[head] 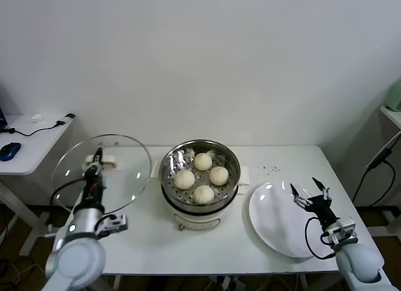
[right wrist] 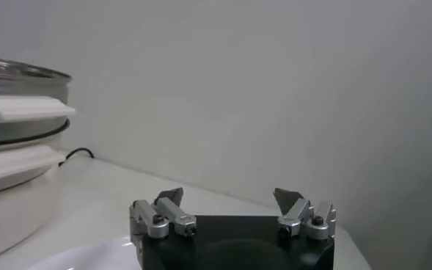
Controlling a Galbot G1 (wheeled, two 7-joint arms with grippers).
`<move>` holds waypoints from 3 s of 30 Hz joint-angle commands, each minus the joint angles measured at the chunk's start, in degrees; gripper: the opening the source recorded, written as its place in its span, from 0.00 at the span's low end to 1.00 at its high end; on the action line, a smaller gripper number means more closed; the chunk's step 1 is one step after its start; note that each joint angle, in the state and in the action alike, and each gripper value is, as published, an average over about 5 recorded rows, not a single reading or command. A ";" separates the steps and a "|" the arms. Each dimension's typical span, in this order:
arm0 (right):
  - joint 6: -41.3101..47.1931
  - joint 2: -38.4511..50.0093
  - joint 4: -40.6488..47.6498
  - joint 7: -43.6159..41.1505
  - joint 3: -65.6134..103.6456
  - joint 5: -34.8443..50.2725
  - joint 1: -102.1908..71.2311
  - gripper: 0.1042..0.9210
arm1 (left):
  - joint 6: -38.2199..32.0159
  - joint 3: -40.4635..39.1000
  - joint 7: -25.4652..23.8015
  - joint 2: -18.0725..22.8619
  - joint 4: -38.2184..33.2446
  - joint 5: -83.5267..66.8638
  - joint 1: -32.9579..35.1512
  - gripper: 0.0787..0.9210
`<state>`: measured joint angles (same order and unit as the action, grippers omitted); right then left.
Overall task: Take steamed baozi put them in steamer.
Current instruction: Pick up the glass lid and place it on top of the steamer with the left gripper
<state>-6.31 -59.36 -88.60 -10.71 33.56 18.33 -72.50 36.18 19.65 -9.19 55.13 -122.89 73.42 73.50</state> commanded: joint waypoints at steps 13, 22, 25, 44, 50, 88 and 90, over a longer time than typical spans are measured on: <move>-0.76 -0.79 3.37 -0.20 1.86 -0.87 0.62 0.88 | 8.82 -27.56 -19.44 32.25 13.62 25.38 -23.37 0.08; -1.19 -0.65 3.88 -0.97 3.09 -0.59 -0.14 0.88 | 8.82 -27.68 -12.80 36.74 21.72 24.48 -22.80 0.08; -1.25 -0.80 3.94 -0.98 3.09 -0.61 -0.15 0.88 | 8.82 -27.56 -11.80 36.69 22.97 23.80 -22.42 0.08; -1.43 -0.94 4.29 -1.06 3.20 -0.86 -0.02 0.88 | 8.82 -26.96 -10.07 36.08 27.48 23.04 -21.81 0.08; -1.45 -0.99 4.29 -1.07 3.24 -0.88 0.06 0.88 | 8.82 -26.43 -9.47 35.97 28.11 22.80 -21.82 0.08; -1.44 -1.42 4.59 -1.35 3.58 -1.63 0.25 0.88 | 8.82 -27.64 -12.21 28.43 18.80 20.89 -19.68 0.32; -1.38 -1.44 4.56 -1.35 3.58 -1.69 0.29 0.88 | 8.82 -27.95 -12.32 27.14 16.59 20.13 -19.17 0.39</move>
<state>-7.81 -60.77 -84.01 -12.08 37.13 16.73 -72.28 42.16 -7.41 -19.77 86.97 -98.44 94.99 53.59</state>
